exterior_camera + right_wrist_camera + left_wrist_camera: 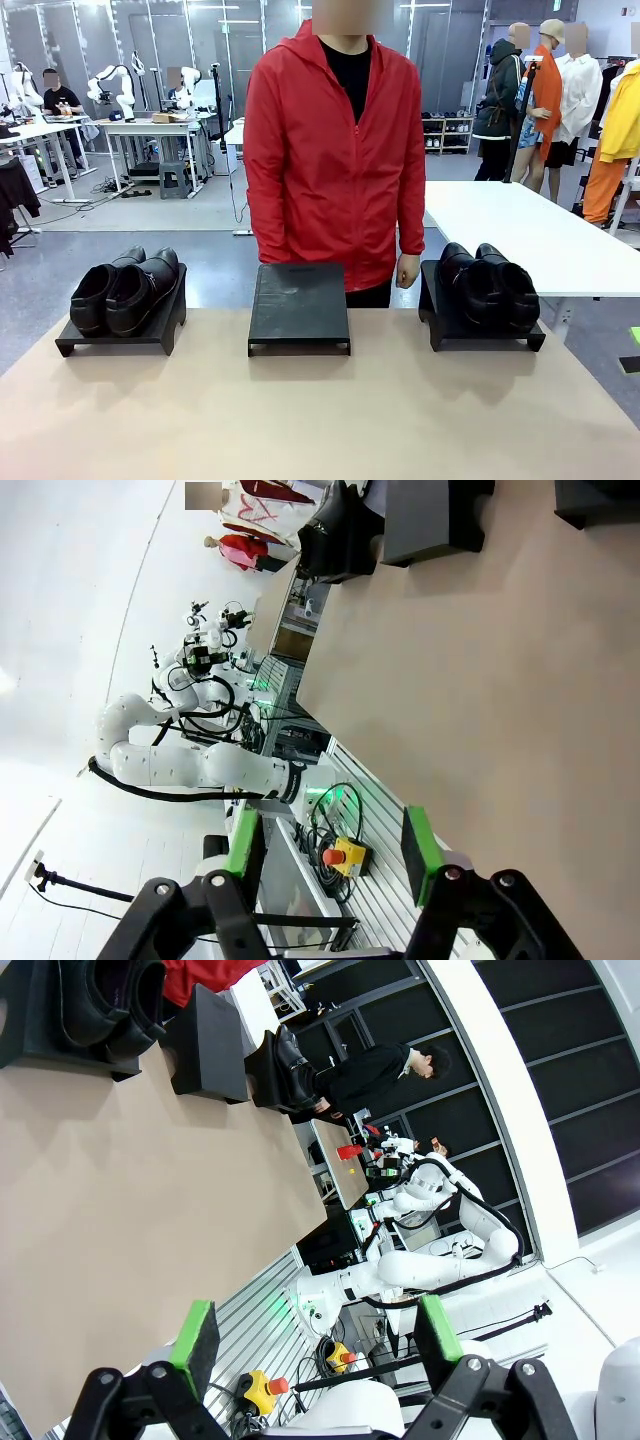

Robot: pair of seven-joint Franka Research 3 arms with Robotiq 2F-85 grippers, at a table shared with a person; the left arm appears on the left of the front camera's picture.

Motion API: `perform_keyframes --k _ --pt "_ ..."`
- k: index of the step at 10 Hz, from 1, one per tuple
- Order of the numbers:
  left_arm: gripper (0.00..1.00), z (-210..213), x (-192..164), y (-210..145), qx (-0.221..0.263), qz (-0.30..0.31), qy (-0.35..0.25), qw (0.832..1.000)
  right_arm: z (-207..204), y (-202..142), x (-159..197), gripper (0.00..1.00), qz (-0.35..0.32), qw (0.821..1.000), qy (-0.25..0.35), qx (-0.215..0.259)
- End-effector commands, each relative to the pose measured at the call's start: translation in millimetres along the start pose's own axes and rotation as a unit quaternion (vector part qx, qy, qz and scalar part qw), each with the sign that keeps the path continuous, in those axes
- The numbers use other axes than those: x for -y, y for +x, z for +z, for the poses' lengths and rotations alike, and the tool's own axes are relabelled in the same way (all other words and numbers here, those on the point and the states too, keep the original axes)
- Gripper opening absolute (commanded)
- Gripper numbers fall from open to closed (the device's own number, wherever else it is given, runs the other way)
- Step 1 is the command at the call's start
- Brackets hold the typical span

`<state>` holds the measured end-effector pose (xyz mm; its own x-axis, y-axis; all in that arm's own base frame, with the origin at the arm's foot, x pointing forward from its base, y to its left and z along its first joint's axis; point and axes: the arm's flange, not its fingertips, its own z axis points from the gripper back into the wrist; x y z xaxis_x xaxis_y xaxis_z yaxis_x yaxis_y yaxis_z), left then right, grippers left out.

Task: Place the shoes on the stand as instructed by the person.
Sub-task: Pick up another pair of Shoes and place it on the Shoes Stand indicated by the person.

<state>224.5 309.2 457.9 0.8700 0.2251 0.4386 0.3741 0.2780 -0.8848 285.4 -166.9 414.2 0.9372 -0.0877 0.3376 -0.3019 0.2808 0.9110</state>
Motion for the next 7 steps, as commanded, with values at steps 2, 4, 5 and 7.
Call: perform_keyframes --k 2,4,5,7 --pt "1.0 -0.8 2.4 -2.6 -0.001 -0.013 -0.006 1.0 -0.9 -1.3 -3.3 0.7 0.0 1.0 0.004 0.003" --pt "1.0 -0.8 2.4 -2.6 -0.001 -0.013 -0.006 1.0 -0.9 -1.3 -3.3 0.7 0.0 1.0 0.004 0.003" --pt "1.0 -0.8 2.4 -2.6 -0.001 -0.013 -0.006 1.0 -0.9 -1.3 -3.3 0.7 0.0 1.0 0.004 0.003" --pt "1.0 -0.8 2.4 -2.6 -0.001 -0.013 -0.006 1.0 -0.9 -1.3 -3.3 0.7 0.0 1.0 0.004 0.003"
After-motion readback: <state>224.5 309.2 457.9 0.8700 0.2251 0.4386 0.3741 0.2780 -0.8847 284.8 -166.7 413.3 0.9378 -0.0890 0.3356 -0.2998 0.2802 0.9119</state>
